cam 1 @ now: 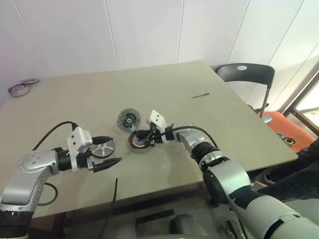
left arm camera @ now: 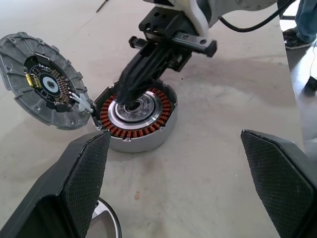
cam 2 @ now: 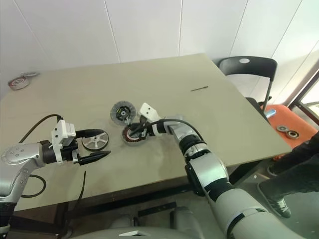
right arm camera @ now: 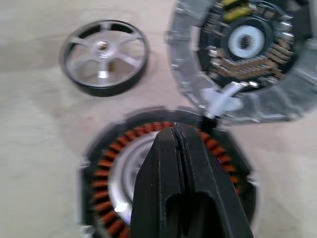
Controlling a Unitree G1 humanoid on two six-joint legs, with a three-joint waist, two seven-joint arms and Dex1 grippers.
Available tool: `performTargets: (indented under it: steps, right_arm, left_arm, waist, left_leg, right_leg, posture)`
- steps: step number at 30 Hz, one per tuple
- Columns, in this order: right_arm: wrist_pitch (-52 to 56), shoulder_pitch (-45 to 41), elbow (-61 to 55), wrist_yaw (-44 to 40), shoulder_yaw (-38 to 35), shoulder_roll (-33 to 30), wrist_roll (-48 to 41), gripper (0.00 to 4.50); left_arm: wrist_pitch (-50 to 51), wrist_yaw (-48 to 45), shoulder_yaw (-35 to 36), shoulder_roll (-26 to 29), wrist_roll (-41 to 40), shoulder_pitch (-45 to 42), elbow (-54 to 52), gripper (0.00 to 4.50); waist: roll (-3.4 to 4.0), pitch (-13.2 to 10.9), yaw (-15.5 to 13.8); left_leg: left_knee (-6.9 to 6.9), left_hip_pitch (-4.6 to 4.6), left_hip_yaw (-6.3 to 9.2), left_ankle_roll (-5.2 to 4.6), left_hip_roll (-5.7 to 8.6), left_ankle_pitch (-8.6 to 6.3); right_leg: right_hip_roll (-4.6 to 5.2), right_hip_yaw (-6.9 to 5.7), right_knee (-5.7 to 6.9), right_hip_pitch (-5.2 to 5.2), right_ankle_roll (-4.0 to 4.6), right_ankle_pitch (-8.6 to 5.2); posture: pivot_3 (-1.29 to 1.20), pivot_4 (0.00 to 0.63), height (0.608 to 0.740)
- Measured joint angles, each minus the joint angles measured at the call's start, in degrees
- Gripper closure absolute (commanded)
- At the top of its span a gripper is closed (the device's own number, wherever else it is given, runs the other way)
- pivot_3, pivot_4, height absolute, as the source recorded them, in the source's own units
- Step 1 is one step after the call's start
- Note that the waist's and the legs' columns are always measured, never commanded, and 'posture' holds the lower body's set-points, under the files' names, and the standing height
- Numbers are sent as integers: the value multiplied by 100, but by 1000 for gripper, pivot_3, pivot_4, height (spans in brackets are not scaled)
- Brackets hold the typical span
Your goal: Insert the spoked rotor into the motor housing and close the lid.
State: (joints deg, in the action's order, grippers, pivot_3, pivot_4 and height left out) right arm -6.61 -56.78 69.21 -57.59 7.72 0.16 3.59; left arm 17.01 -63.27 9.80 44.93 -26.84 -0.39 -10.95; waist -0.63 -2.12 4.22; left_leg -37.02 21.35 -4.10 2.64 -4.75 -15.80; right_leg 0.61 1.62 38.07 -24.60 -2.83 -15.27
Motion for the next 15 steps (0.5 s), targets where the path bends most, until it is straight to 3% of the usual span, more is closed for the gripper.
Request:
performTargets:
  steps: [15]
  right_arm:
    - [-241,75,31,-212,201,-11,202,4466]
  left_arm:
    - [9,5,0,-4,0,0,-1,0]
  waist:
    - [-1,1,1]
  left_leg:
    - [-2,-1,0,0,0,0]
  right_leg:
    - [0,0,2,1,-1,1]
  posture:
    - [0,0,740]
